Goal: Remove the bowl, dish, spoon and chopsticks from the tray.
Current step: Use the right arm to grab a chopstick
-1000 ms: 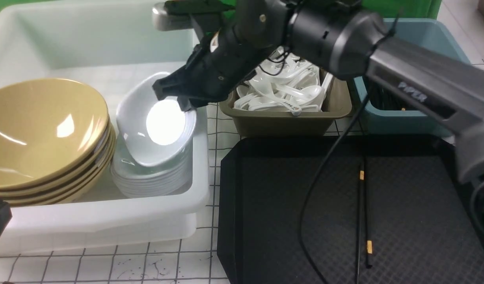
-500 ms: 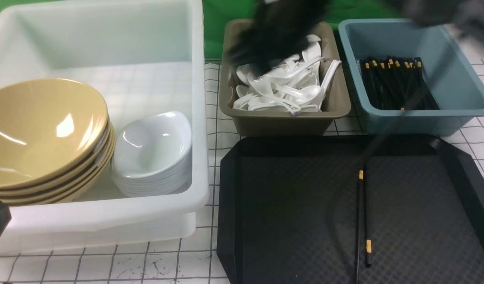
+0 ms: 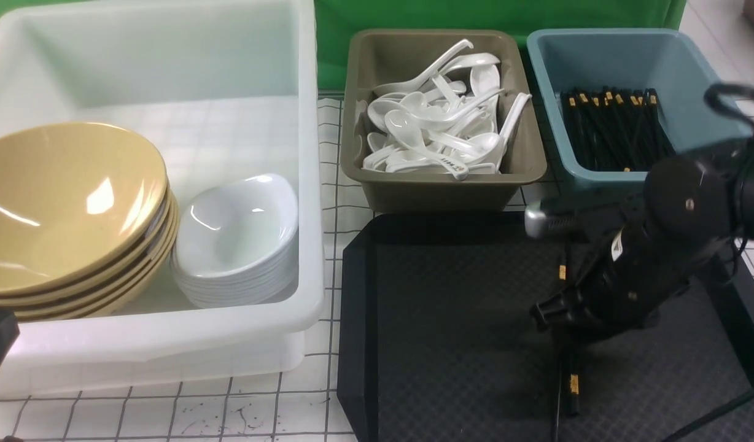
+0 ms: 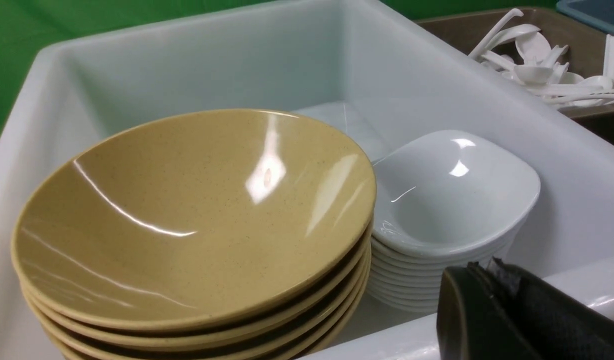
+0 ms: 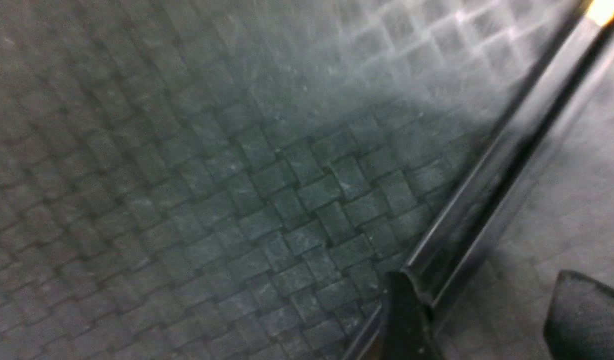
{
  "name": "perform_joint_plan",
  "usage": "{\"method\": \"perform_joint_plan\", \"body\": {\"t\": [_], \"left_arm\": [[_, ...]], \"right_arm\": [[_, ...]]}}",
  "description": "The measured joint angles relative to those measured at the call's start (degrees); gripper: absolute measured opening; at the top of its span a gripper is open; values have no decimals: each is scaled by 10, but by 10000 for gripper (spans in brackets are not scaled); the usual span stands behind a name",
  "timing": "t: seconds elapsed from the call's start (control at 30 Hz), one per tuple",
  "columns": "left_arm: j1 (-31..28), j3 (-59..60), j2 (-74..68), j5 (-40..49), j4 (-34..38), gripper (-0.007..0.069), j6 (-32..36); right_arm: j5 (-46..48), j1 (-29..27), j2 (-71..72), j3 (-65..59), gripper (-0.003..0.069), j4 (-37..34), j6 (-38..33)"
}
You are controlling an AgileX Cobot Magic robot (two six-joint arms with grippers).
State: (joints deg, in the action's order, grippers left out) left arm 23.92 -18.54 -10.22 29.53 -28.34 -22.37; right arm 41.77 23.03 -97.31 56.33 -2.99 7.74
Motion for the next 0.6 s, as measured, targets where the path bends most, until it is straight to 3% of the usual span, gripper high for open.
{"method": "perform_joint_plan", "body": {"t": [0.17,0.3,0.6], "left_arm": [[0,5,0,-7,-9,-13,0],[0,6,0,-10,-9,-13,0],[0,7,0,-10,-11,-13,0]], "right_arm": [[-12,0,-19,-4,407,-1,-4],[-14,0,-25,-3,363,10,-5],[-7,0,-32,1,99,50,-14]]}}
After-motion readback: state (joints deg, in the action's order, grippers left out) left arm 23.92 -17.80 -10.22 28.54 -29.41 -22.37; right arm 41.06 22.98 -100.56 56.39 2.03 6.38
